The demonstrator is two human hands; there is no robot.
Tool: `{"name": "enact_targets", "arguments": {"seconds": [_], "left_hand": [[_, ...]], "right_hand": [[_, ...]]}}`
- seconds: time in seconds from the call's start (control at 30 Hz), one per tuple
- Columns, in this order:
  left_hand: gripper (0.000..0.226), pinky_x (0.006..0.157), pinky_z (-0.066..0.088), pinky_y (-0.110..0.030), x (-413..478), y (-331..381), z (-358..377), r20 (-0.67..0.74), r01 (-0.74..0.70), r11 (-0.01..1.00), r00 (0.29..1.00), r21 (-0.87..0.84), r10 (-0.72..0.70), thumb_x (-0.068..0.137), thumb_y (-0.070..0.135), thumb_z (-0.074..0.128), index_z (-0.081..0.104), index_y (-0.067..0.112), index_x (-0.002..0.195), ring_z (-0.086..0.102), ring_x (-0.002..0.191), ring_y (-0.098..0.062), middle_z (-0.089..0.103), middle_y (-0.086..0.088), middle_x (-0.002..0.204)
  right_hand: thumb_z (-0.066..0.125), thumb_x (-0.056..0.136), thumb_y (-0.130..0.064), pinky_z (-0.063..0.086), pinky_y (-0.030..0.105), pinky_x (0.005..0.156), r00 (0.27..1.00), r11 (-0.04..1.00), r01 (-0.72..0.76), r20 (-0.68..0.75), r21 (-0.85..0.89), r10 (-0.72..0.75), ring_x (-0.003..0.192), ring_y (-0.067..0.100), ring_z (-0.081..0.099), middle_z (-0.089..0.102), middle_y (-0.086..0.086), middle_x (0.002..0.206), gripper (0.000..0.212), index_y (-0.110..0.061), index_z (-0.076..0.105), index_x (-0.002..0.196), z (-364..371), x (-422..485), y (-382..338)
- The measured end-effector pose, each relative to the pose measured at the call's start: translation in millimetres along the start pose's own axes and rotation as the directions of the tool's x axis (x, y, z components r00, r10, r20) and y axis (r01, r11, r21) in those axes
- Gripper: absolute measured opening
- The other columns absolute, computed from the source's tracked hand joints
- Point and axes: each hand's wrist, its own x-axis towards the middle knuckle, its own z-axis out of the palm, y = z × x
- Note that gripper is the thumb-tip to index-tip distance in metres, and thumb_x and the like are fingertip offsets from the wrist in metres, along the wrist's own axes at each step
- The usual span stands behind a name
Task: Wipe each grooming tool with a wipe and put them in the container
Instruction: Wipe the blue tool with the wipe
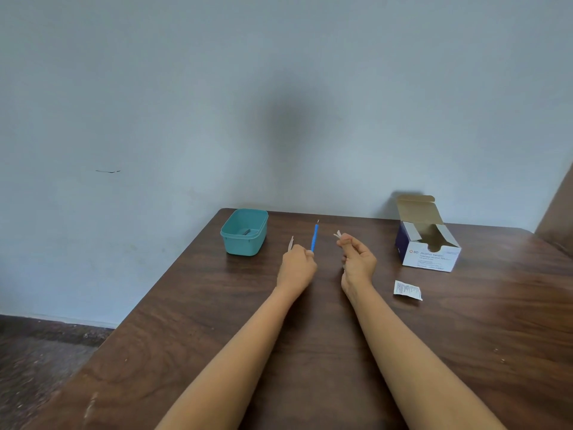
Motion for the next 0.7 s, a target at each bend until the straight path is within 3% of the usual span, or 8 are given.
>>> {"name": "enact_targets", "arguments": {"seconds": [0.07,0.13,0.27,0.43,0.6,0.7], "left_hand": [[0.018,0.076,0.055,-0.028,-13.9,-0.6,-4.2,0.009,0.037,0.972,0.999,-0.232,-0.036,0.1,0.02,0.041,0.056,0.009,0.102,0.059,0.074,-0.01,0.065,-0.006,0.091],[0.015,0.061,0.047,-0.016,-25.0,0.9,-7.0,0.015,0.054,0.943,0.999,-0.329,-0.052,0.101,0.019,0.042,0.055,0.011,0.1,0.056,0.068,-0.006,0.062,-0.001,0.084],[0.014,0.057,0.042,-0.014,-50.9,1.6,-10.3,0.054,0.049,0.922,0.998,-0.383,-0.03,0.101,0.021,0.043,0.055,0.016,0.096,0.057,0.067,-0.004,0.063,0.002,0.082],[0.016,0.05,0.043,-0.014,-79.8,-0.4,-9.1,0.113,0.102,0.86,0.992,-0.5,-0.052,0.101,0.021,0.044,0.056,0.012,0.104,0.056,0.064,-0.005,0.063,0.002,0.079],[0.015,0.051,0.045,-0.014,-100.2,-5.7,-8.6,0.148,0.076,0.853,0.989,-0.516,0.002,0.101,0.021,0.045,0.057,0.012,0.102,0.057,0.062,-0.003,0.063,0.002,0.079],[0.018,0.05,0.045,-0.014,-108.4,-8.2,-7.0,0.154,0.011,0.863,0.985,-0.505,0.078,0.101,0.021,0.045,0.057,0.008,0.102,0.057,0.059,-0.001,0.063,0.002,0.079]], "right_hand": [[0.064,0.083,0.005,0.037,0.011,0.057,0.999,1.0,-0.017,0.043,-0.008,0.017,0.054,-0.001,0.049,0.065,0.0,0.077,0.016,-0.01,0.068,0.078,-4.4,-8.3,-4.5],[0.064,0.084,0.003,0.032,0.01,0.049,0.996,0.999,-0.031,0.082,-0.041,0.034,0.051,-0.001,0.044,0.065,-0.001,0.077,0.013,-0.009,0.068,0.081,-9.7,-14.3,-7.7],[0.068,0.082,-0.001,0.03,0.016,0.05,0.991,0.988,-0.072,0.106,-0.133,0.086,0.053,0.004,0.036,0.058,-0.004,0.067,0.013,-0.01,0.072,0.091,-23.9,-32.5,-16.1],[0.066,0.081,-0.001,0.029,0.018,0.051,0.986,0.984,-0.08,0.129,-0.162,0.101,0.054,0.006,0.035,0.049,-0.002,0.062,0.017,-0.015,0.073,0.085,-38.5,-50.4,-27.8],[0.063,0.081,0.0,0.032,0.019,0.051,0.989,0.971,-0.101,0.081,-0.218,0.121,0.057,0.008,0.038,0.055,0.001,0.068,0.02,-0.005,0.074,0.097,-46.4,-60.6,-35.0],[0.062,0.082,0.0,0.033,0.021,0.054,0.989,0.972,-0.091,0.091,-0.217,0.113,0.059,0.008,0.04,0.055,0.002,0.069,0.018,-0.006,0.074,0.094,-50.1,-67.9,-38.9]]}}
